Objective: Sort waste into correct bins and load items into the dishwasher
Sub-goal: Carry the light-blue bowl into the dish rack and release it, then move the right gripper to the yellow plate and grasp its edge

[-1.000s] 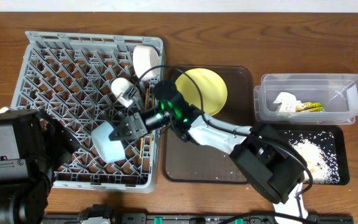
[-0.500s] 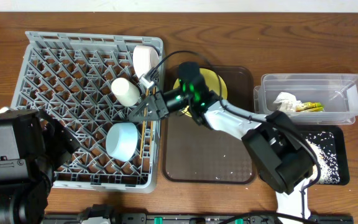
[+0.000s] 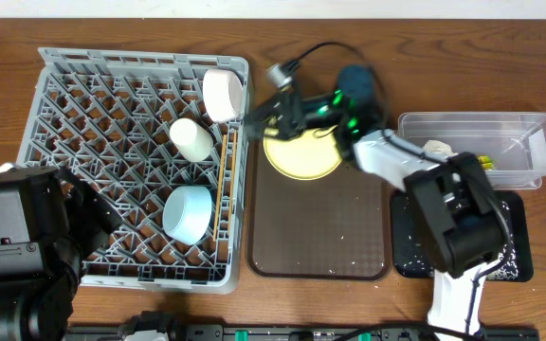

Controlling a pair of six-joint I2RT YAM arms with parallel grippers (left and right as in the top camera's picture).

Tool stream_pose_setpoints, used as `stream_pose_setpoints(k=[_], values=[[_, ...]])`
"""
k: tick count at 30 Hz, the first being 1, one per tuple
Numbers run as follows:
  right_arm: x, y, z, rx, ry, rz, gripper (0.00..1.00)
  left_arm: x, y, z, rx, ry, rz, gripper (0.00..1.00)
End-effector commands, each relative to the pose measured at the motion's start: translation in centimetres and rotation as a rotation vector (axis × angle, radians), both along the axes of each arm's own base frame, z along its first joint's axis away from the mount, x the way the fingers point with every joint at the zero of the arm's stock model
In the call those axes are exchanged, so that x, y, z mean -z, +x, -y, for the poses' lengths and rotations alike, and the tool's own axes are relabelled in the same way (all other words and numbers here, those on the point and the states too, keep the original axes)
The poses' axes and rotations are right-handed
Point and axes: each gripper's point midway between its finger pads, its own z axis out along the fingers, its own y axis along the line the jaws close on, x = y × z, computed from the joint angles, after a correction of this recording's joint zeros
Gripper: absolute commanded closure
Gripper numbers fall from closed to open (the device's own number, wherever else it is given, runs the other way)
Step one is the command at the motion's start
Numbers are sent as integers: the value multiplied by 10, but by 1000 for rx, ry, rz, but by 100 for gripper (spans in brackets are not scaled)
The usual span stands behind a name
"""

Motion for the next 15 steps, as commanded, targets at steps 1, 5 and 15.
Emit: stream_pose_setpoints(k=[1,5,15], values=[[3,54,33,231,-8,-94,1,0,-2,-3,-3,19,-10,2],[5,95,57,441,-2,-56,1,0,-2,-3,-3,19,-10,2],[95,129,82,708,-374,-3,1,0,-2,-3,-3,19,-10,2]])
